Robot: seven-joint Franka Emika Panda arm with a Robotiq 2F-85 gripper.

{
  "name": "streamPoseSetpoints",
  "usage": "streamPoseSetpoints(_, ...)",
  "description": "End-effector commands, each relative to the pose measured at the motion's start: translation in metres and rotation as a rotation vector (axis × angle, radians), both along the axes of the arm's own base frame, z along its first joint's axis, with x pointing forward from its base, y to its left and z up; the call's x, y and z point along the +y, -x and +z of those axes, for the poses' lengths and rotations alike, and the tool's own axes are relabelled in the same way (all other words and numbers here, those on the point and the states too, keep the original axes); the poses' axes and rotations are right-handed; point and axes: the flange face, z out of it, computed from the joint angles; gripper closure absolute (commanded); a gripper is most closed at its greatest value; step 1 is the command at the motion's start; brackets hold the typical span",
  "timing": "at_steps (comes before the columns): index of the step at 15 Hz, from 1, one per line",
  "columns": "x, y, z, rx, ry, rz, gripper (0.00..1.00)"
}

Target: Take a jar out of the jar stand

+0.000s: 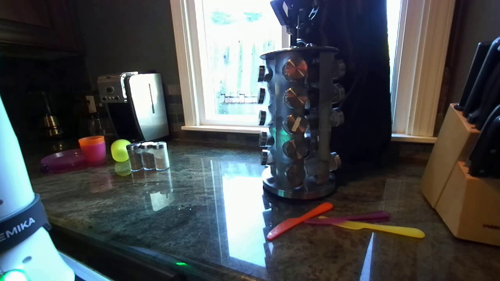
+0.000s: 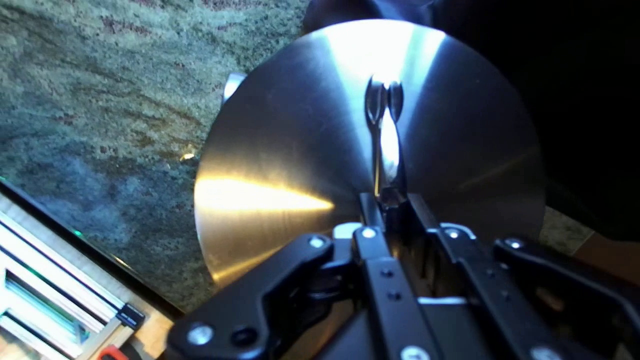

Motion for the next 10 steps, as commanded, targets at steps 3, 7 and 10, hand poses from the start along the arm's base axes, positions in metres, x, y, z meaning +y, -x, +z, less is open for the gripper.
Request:
streamPoseSetpoints(3,0.004,-0.002,0.006,-0.057,-0.009,-0.246,0.96)
streamPoseSetpoints(7,0.01,-0.006,0.005,-0.099,0.066,-0.344,0.96)
streamPoseSetpoints(10,0.017,-0.009,0.002,-0.104,0.121,-0.393,0.96)
